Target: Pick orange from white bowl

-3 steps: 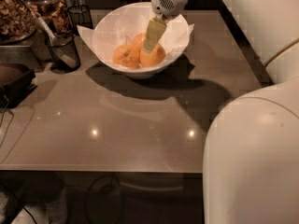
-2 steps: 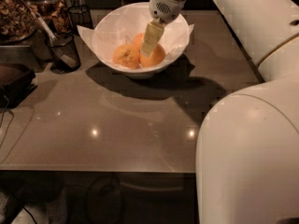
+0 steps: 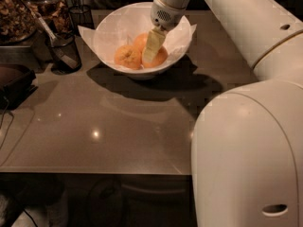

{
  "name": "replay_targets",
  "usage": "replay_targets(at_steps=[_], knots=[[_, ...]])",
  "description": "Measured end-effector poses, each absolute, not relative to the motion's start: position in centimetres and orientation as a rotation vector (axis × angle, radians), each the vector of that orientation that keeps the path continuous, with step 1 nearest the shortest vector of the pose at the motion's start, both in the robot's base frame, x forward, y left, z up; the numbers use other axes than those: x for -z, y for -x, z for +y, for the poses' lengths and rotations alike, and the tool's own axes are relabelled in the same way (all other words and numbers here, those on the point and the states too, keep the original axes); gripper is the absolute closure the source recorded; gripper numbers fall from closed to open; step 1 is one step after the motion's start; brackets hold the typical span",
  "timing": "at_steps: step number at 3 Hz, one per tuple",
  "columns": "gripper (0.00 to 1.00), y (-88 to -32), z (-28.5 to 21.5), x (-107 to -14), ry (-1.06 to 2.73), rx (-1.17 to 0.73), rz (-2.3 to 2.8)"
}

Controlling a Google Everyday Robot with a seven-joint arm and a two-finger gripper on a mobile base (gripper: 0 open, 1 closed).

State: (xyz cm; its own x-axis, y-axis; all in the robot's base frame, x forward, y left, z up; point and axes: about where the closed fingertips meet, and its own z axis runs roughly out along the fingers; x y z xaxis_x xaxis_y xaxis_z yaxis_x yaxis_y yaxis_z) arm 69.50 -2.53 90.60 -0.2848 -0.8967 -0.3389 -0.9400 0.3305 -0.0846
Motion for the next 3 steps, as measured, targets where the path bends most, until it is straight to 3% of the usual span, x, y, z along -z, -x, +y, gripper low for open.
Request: replay_targets(at_steps=[3], knots=[[0.28, -70.1, -2.5, -87.2, 1.647, -0.240, 2.337]])
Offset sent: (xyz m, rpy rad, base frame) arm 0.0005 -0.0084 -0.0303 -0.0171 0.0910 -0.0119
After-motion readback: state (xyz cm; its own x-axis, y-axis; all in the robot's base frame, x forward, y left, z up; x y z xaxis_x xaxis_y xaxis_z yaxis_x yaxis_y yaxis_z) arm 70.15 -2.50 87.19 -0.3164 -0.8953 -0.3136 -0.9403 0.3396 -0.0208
